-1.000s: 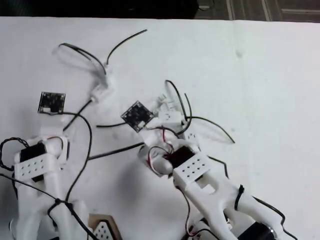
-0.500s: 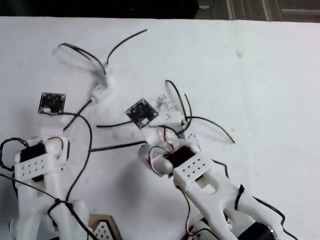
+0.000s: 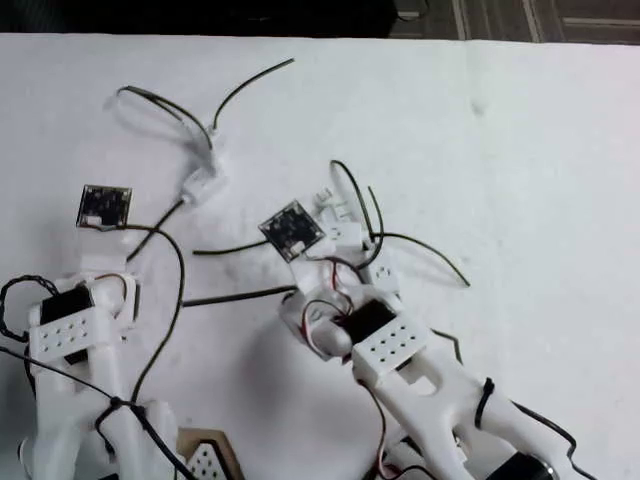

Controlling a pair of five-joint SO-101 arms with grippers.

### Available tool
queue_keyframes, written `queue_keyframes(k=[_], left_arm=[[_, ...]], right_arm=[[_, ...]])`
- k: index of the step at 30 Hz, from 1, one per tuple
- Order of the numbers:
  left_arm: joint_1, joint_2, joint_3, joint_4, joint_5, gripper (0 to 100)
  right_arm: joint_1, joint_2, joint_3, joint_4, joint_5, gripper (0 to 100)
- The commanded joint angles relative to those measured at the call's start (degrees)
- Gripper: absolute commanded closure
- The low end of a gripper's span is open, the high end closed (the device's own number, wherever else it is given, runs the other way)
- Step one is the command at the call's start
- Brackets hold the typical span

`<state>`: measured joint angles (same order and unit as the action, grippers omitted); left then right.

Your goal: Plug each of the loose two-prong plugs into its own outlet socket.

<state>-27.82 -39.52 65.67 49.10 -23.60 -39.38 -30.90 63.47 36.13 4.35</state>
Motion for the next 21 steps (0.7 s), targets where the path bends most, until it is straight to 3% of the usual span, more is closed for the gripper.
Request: queue_keyframes(k=[1,5,15,21], left_arm=[[-0.48,-1.54,-0.35,-0.97,-0.53,98],[-0.48,-1.54,-0.35,-0.97,-0.53,98],[-0.48,-1.54,-0.35,-0.97,-0.53,98],[-0.48,-1.27,-0.18,-1.85,-0.53,98]], right_arm=[[0.57,0.75,1.05,-0.04,1.76,98.1],[1.10,0.75,1.32,-4.53,6.77,98.1],[1.54,0.75,6.24,-16.31,7.38,98.1],[3.82,-1.98,7.82,-14.20,7.38,98.1]])
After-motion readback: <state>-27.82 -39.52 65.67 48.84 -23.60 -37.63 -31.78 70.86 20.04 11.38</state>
